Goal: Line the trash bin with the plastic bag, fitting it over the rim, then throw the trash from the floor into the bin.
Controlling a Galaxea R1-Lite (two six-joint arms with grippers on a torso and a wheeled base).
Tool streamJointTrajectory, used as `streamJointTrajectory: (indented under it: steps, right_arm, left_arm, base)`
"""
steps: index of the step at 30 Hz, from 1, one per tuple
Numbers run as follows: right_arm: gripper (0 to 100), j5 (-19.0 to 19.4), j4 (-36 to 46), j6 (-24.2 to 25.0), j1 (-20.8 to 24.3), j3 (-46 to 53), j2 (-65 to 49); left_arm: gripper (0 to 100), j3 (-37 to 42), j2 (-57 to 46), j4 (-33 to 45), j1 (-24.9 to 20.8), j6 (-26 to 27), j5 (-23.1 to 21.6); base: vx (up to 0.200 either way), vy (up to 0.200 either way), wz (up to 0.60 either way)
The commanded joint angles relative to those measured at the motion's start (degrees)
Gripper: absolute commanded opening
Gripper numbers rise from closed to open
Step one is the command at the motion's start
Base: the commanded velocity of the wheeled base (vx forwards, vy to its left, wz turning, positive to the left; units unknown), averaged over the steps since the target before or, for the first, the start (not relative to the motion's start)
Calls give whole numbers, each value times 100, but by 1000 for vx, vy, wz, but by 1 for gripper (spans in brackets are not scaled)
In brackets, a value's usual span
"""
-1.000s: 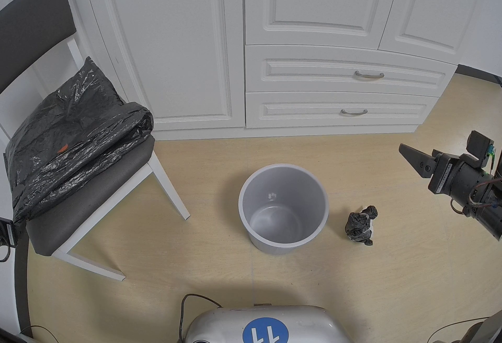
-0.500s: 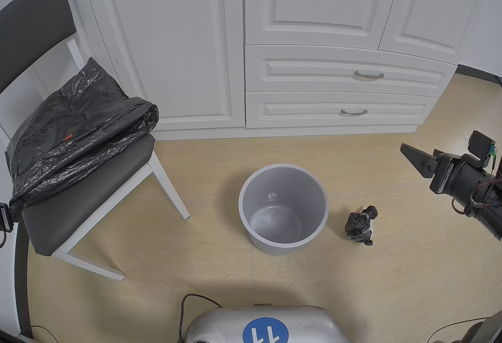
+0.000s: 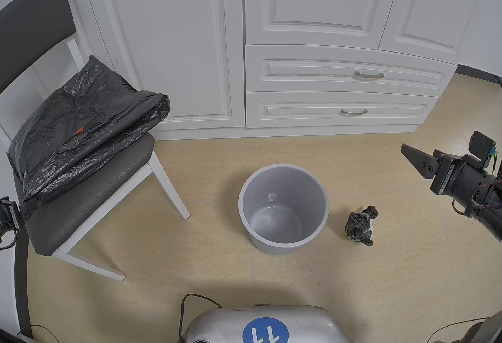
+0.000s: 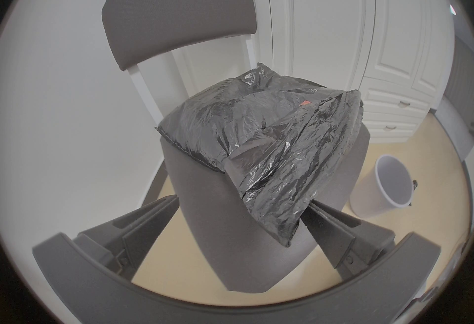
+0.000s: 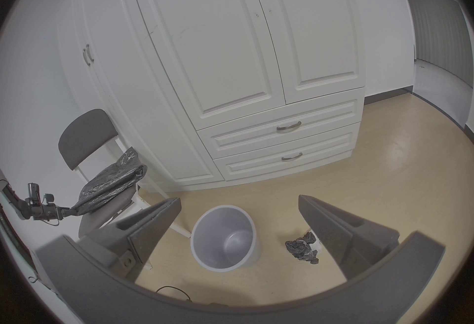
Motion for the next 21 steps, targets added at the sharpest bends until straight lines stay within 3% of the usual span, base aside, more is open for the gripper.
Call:
streamJointTrajectory:
  steps: [1,10,21]
  right_arm:
    - [100,7,2,8,4,-1,-21]
    - [100,218,2,131,4,34,41]
    - [100,218,11,184,30,78,85]
  left_arm:
    - [100,-44,35,-29,-223,-155,-3]
    - [100,-369,492,-117,-73,-462,68]
    - [100,-694,958,-117,1210,-251,15]
  base:
    - [0,0,0]
    - [0,0,0]
    - [0,0,0]
